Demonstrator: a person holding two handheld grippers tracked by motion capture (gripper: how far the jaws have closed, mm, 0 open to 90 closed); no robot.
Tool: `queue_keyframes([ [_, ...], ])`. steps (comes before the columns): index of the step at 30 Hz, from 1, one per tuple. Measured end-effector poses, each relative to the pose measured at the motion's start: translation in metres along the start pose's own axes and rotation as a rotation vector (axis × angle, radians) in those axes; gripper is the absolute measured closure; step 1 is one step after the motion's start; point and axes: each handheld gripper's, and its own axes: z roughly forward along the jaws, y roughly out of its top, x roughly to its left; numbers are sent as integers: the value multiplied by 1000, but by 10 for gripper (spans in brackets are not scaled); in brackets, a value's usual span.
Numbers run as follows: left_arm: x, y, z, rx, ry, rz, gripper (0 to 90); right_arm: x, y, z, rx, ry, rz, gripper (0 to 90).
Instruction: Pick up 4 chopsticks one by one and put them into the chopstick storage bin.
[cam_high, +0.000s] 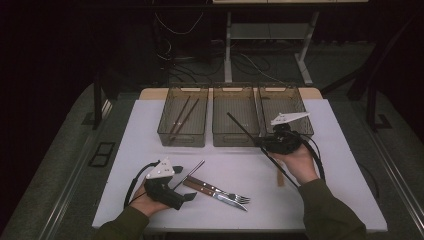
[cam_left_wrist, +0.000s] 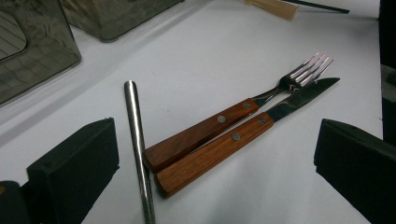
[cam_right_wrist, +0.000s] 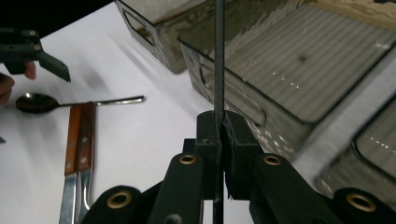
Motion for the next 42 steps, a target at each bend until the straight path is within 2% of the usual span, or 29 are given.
queue_keyframes([
  [12,0,1,0,2,-4,8,0,12,36,26,4,-5,-19,855],
  [23,-1,1,0,-4,-12,10,0,17,71,51,6,-10,-24,857],
  [33,-3,2,-1,-2,-13,30,0,23,100,73,-24,-14,-19,857],
  [42,-3,2,0,-3,-20,23,0,28,126,98,-51,-23,-14,857],
])
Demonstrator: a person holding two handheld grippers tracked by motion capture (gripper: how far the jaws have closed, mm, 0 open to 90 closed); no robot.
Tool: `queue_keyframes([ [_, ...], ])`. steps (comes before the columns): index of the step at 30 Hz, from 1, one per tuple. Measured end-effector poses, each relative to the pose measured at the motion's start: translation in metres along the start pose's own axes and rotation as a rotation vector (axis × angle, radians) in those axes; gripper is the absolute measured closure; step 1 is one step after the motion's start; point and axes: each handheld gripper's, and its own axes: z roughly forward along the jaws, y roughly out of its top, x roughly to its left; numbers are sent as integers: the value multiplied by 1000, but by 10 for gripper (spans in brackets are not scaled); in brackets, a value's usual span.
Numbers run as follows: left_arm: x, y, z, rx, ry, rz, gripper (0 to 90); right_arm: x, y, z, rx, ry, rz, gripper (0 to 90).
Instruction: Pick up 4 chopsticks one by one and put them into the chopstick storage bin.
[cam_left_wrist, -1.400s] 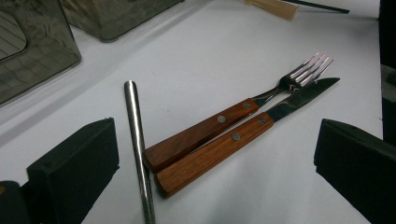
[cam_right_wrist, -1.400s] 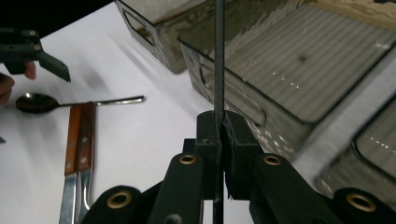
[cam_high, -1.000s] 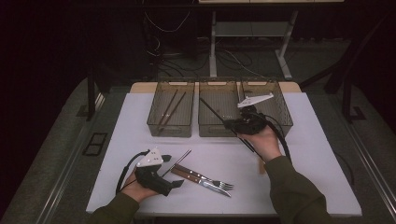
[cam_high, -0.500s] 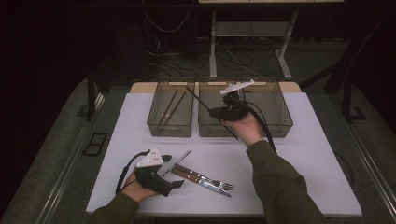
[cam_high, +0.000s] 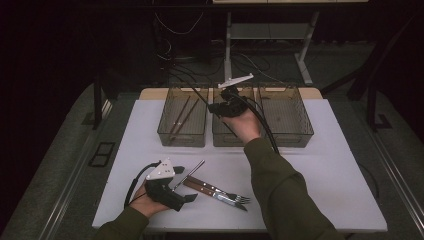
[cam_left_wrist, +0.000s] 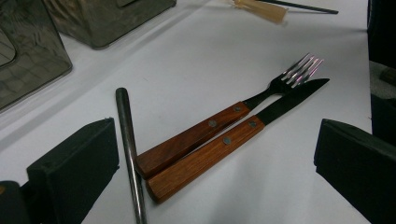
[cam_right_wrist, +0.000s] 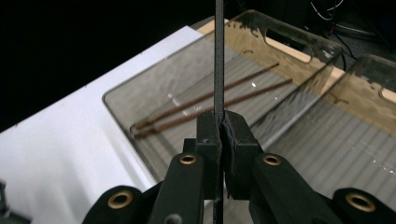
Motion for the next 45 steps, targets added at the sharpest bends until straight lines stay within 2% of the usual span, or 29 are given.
queue_keyframes([
  [14,1,0,1,-8,-7,4,0,10,31,55,-21,-25,5,857],
  [21,1,0,1,-8,-16,14,0,18,38,80,-20,-39,8,857],
  [25,1,1,1,-10,-20,17,0,22,39,93,-27,-35,17,857],
  [36,-1,1,-1,-1,-30,25,0,29,26,120,10,-30,26,856],
  [43,-1,1,0,-3,-32,29,0,28,17,128,95,-80,32,845],
  [45,-1,1,0,0,-32,30,0,29,17,128,105,-106,17,766],
])
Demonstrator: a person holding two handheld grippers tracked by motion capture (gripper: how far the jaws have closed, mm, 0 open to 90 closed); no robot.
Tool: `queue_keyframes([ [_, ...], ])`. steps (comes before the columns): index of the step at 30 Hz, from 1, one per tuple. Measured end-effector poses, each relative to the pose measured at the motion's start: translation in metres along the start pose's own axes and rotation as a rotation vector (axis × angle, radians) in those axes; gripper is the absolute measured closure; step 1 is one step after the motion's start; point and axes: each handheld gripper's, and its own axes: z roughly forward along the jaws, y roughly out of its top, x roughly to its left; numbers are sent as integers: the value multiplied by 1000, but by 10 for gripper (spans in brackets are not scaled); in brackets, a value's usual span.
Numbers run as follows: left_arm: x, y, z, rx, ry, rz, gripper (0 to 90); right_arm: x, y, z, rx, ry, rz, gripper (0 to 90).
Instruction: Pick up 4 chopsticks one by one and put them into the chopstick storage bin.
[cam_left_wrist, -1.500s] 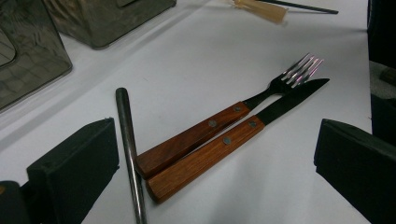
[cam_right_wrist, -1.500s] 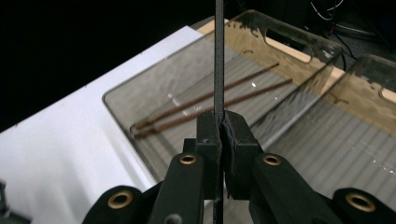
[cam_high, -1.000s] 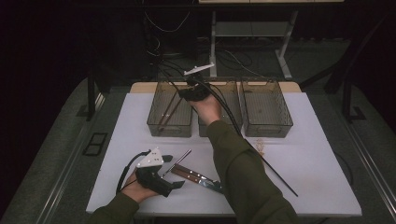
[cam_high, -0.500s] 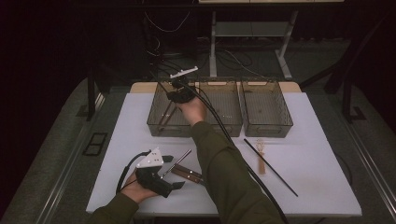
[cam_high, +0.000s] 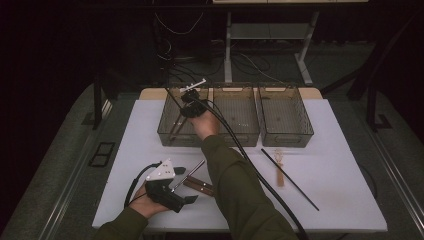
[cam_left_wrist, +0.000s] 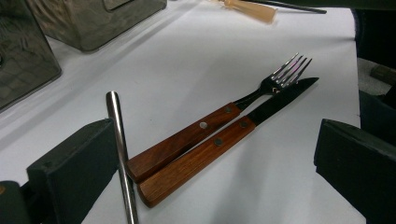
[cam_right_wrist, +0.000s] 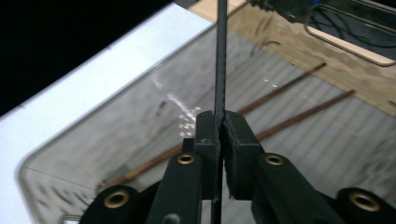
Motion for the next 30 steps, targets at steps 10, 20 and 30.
queue_keyframes([
  [10,0,0,0,0,0,1,0,-7,2,-20,-8,22,0,589],
  [20,-1,0,-1,-5,7,-10,0,-23,-14,-65,-33,80,25,424],
  [30,-1,0,-1,-6,17,-12,0,-37,-40,-118,-71,95,-11,325],
])
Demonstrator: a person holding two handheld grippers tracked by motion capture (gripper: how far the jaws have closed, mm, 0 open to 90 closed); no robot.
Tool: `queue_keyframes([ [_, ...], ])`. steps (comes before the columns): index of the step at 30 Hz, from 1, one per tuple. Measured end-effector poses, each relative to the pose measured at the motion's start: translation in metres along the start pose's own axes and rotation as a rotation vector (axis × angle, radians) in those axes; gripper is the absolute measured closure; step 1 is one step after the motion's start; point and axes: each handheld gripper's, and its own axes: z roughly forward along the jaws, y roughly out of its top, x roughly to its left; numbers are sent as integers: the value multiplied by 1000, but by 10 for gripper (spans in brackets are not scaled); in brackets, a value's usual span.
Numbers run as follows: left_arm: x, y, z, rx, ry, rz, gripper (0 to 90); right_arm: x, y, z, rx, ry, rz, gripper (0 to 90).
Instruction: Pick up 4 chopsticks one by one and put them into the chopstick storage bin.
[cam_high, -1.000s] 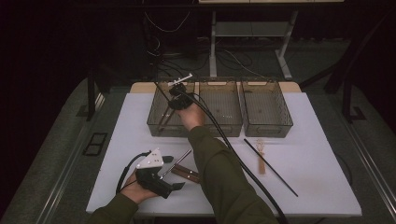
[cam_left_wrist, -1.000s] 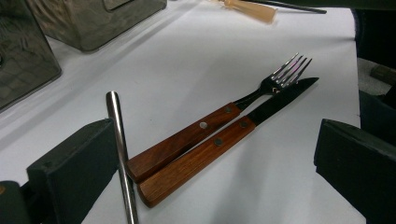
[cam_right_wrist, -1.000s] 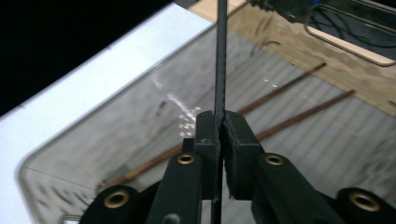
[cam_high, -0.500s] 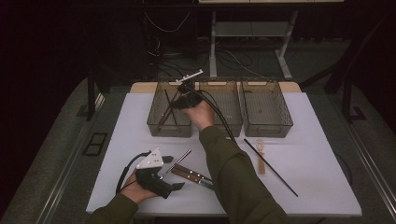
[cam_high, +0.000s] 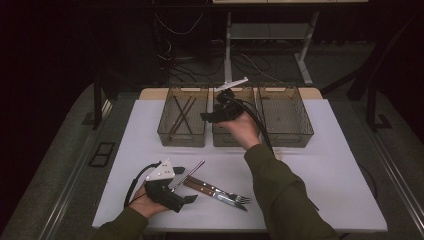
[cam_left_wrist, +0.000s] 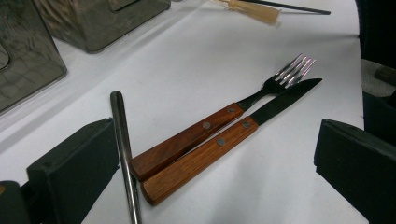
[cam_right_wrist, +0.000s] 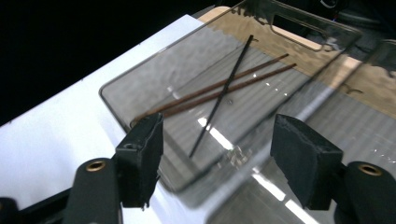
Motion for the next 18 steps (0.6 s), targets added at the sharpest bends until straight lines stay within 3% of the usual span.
queue_keyframes([
  [18,0,0,0,1,-1,-5,0,-17,-53,-59,27,-12,-41,194],
])
